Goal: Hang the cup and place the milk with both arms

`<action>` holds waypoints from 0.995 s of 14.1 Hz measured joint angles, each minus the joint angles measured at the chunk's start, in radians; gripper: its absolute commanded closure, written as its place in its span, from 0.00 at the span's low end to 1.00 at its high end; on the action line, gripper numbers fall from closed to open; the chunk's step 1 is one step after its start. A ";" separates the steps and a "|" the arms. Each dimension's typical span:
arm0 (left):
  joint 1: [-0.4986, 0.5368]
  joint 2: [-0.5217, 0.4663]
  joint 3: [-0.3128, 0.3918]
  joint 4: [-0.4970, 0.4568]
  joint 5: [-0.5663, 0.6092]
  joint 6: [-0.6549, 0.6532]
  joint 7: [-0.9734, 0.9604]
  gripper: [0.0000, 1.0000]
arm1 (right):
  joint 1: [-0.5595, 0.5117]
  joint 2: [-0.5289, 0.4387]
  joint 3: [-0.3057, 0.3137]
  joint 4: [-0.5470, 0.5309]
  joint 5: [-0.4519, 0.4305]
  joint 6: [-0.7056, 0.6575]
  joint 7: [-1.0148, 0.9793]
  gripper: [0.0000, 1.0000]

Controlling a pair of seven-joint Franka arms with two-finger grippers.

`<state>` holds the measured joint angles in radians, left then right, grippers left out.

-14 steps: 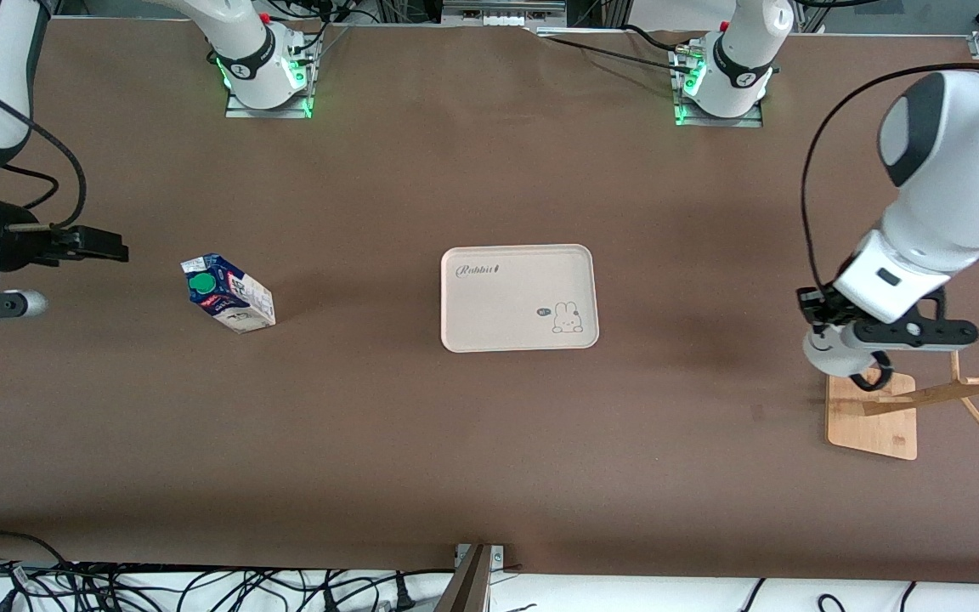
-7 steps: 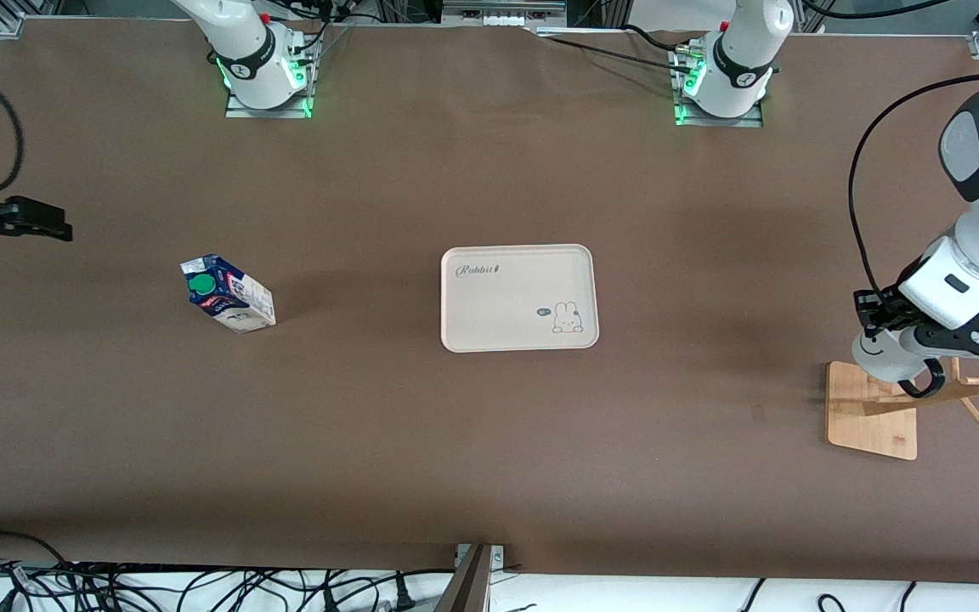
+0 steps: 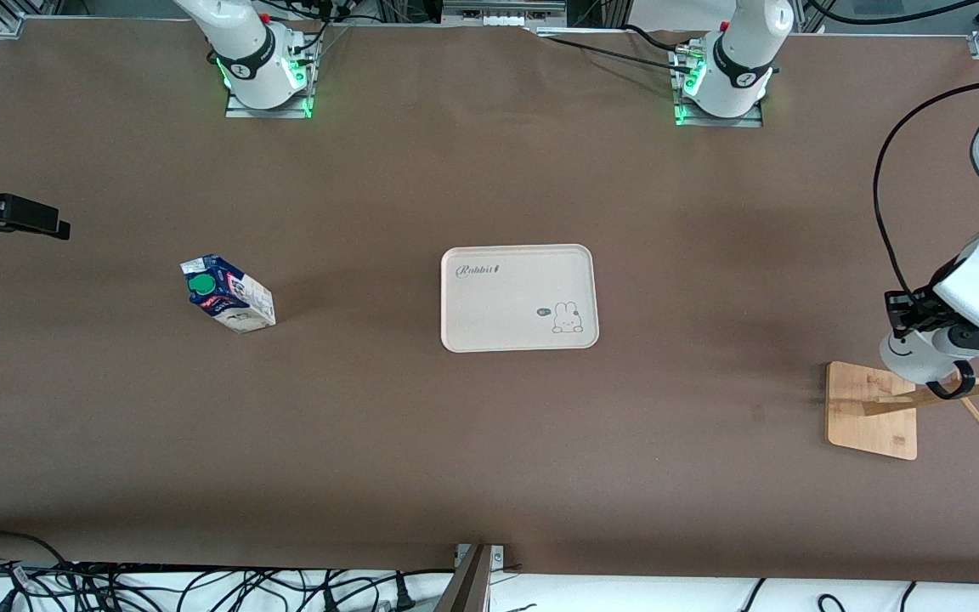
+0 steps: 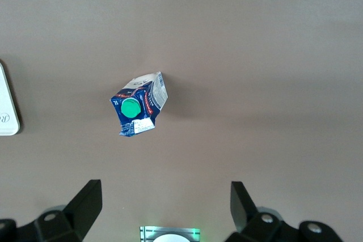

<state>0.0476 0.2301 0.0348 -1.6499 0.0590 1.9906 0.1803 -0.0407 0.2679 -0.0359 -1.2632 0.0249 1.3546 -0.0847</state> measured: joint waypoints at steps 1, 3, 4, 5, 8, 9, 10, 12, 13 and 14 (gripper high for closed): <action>0.006 0.000 0.007 0.000 -0.003 0.000 0.014 1.00 | 0.000 0.000 0.000 -0.003 0.000 0.004 -0.007 0.00; 0.017 0.006 0.026 0.000 -0.013 0.001 0.051 1.00 | -0.001 0.000 0.000 -0.013 0.000 0.025 -0.018 0.00; 0.022 0.010 0.032 0.000 -0.017 0.007 0.068 1.00 | -0.001 0.000 0.000 -0.018 0.000 0.038 -0.029 0.00; 0.028 0.016 0.034 0.000 -0.019 0.013 0.082 1.00 | -0.001 -0.001 0.000 -0.020 0.000 0.041 -0.037 0.00; 0.031 0.035 0.037 -0.001 -0.019 0.019 0.104 0.12 | -0.001 -0.019 0.001 -0.039 0.019 0.044 -0.047 0.00; 0.031 0.038 0.037 -0.001 -0.019 0.019 0.114 0.00 | -0.001 -0.028 0.002 -0.047 0.024 0.047 -0.050 0.00; 0.031 0.040 0.037 -0.001 -0.019 0.020 0.124 0.00 | -0.001 -0.035 0.004 -0.052 0.025 0.048 -0.051 0.00; 0.030 0.040 0.037 0.000 -0.019 0.021 0.130 0.00 | -0.001 -0.041 0.008 -0.061 0.025 0.050 -0.052 0.00; 0.029 0.040 0.037 0.000 -0.019 0.022 0.131 0.00 | -0.001 -0.041 0.011 -0.063 0.024 0.052 -0.052 0.00; 0.027 0.040 0.035 0.001 -0.019 0.022 0.132 0.00 | -0.001 -0.041 0.016 -0.066 0.021 0.053 -0.052 0.00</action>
<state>0.0744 0.2697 0.0701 -1.6493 0.0396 2.0125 0.3119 -0.0412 0.2268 -0.0201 -1.3294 0.0463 1.4080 -0.1367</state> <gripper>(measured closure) 0.463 0.000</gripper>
